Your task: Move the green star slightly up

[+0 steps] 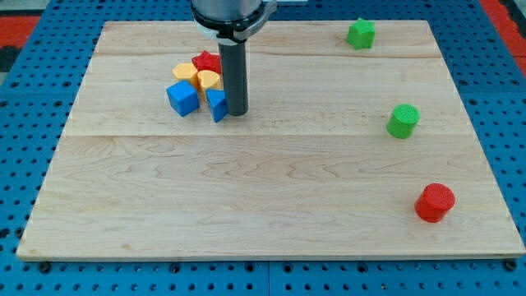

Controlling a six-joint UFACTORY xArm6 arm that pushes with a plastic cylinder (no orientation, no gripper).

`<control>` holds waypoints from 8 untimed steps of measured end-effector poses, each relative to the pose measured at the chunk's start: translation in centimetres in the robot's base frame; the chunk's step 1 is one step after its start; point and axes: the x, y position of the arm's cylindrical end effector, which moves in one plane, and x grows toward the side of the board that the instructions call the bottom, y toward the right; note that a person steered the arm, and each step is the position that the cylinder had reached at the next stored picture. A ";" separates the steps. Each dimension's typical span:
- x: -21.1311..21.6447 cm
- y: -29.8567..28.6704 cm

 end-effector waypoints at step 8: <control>-17.8 23.4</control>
